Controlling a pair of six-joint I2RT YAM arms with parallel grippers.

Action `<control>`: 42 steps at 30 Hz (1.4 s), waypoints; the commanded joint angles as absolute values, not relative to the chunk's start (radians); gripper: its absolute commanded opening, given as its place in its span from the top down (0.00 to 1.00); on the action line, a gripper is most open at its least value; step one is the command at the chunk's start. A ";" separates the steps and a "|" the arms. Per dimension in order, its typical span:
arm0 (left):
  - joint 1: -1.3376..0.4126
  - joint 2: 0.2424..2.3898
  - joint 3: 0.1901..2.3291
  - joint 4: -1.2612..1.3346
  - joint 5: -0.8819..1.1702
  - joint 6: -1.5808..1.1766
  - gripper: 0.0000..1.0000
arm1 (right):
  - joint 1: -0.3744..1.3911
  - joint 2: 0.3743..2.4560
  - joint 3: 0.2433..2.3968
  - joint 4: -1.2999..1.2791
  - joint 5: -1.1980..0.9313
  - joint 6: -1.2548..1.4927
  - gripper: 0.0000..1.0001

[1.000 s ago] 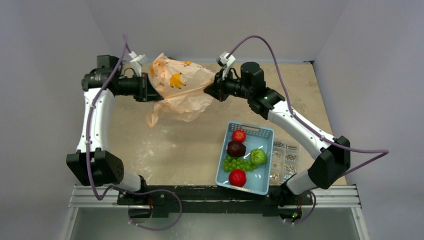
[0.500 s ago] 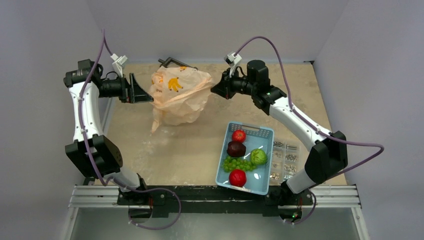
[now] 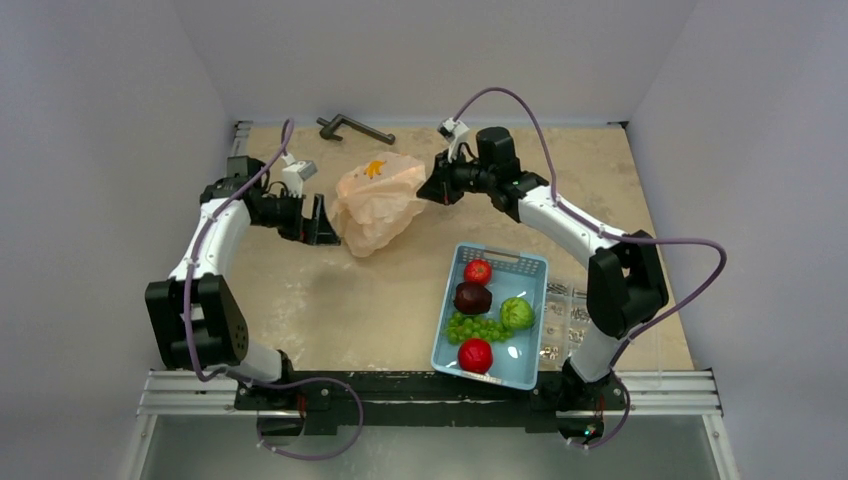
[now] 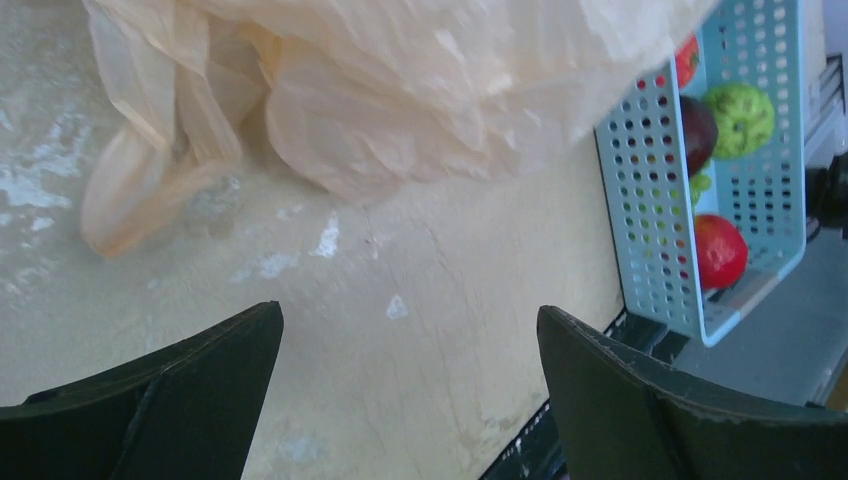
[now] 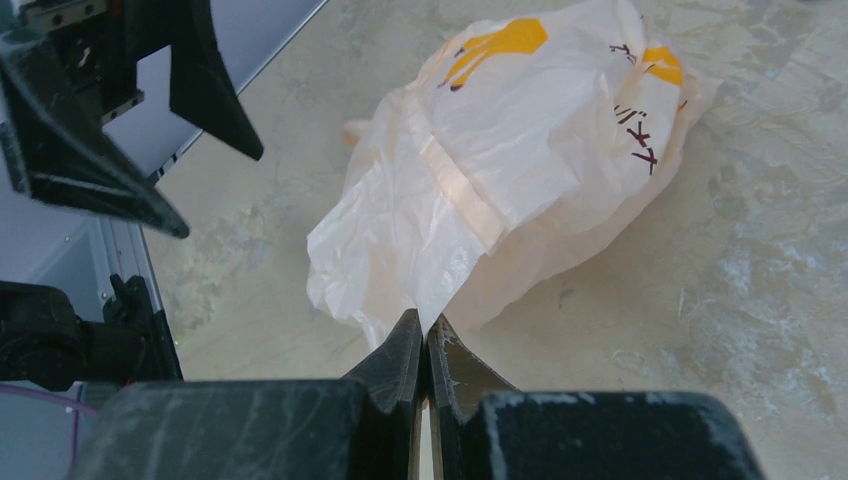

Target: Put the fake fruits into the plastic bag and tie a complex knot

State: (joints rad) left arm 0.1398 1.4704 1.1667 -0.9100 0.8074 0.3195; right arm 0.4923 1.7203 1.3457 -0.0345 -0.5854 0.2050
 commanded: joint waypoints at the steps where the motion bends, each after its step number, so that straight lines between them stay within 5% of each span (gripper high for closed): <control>1: 0.148 1.541 1.183 -0.547 0.806 0.074 0.00 | 0.460 1.678 1.353 -0.045 -0.669 0.133 1.00; 4: 0.137 1.540 1.153 -0.447 0.847 0.072 0.00 | 0.403 1.682 1.342 -0.069 -0.699 0.110 1.00; 10: 0.073 1.634 1.249 -0.544 0.600 0.213 0.00 | 0.353 1.758 1.374 -0.197 -0.753 -0.073 1.00; 18: 0.015 1.774 1.288 -0.638 0.681 0.111 0.00 | 0.302 1.910 1.419 -0.249 -0.679 -0.069 1.00; 19: 0.013 1.784 1.288 -0.649 0.686 0.110 0.04 | 0.290 1.931 1.433 -0.268 -0.677 -0.072 1.00; 21: 0.012 1.804 1.304 -0.674 0.650 0.099 0.32 | 0.273 1.975 1.493 -0.334 -0.658 -0.112 1.00; 23: 0.030 1.799 1.318 -0.676 0.672 0.086 0.76 | 0.259 2.011 1.581 -0.437 -0.642 -0.162 0.75; 24: 0.040 1.775 1.312 -0.660 0.704 0.070 0.88 | 0.253 2.021 1.636 -0.492 -0.642 -0.191 0.62; 28: 0.027 1.650 1.266 -0.576 0.819 0.069 1.00 | 0.247 1.952 1.709 -0.501 -0.682 -0.198 0.05; 34: 0.009 1.577 1.303 -0.609 0.895 0.074 1.00 | 0.373 1.841 1.677 -0.272 -0.719 -0.165 0.01; 42: -0.032 1.515 1.307 -0.688 0.909 0.170 1.00 | 0.567 1.936 1.746 -0.084 -0.621 -0.210 0.01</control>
State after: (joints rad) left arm -0.0109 1.5570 1.2865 -0.6559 0.8627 0.1066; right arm 0.5297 1.8614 1.6814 -0.1921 -0.6712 -0.1852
